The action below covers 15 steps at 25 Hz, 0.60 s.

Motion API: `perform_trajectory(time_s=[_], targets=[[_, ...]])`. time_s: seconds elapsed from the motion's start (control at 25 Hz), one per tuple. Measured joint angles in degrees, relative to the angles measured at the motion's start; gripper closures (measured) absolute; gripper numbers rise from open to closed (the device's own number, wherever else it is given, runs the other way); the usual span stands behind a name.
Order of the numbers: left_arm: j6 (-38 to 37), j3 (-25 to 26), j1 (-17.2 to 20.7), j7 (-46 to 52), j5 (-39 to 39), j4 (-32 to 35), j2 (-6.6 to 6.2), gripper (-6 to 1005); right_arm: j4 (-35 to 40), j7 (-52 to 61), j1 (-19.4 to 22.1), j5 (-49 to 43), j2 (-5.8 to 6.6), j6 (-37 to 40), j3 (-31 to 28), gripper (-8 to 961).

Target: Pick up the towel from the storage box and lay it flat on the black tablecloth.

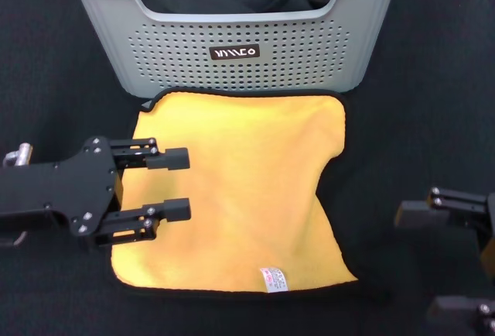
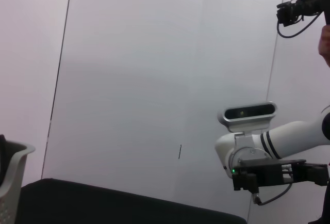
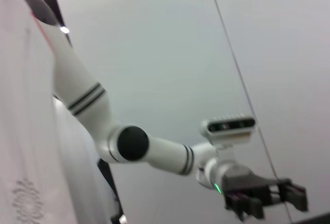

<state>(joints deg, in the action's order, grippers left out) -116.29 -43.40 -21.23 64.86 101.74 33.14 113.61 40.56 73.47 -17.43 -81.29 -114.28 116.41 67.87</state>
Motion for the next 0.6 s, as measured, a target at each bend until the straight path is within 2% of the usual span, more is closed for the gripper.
perform_trajectory(time_s=[0.16, 0.36, 0.6], targets=[[-0.1, -0.2, 0.9, 0.2, -0.1, -0.2, -0.37, 425, -0.8, -1.6, 0.6, 0.0, -0.60, 0.1, 0.3, 69], [-0.2, -0.2, 1.4, 0.6, 0.2, -0.8, -1.24, 425, -1.5, -1.9, 0.2, 0.2, -0.73, 0.1, 0.3, 69], [-0.4, -0.9, 1.6, 0.6, -0.1, -1.6, -1.33, 425, -1.5, -2.0, -0.1, 0.4, -0.77, -1.1, -0.1, 69]])
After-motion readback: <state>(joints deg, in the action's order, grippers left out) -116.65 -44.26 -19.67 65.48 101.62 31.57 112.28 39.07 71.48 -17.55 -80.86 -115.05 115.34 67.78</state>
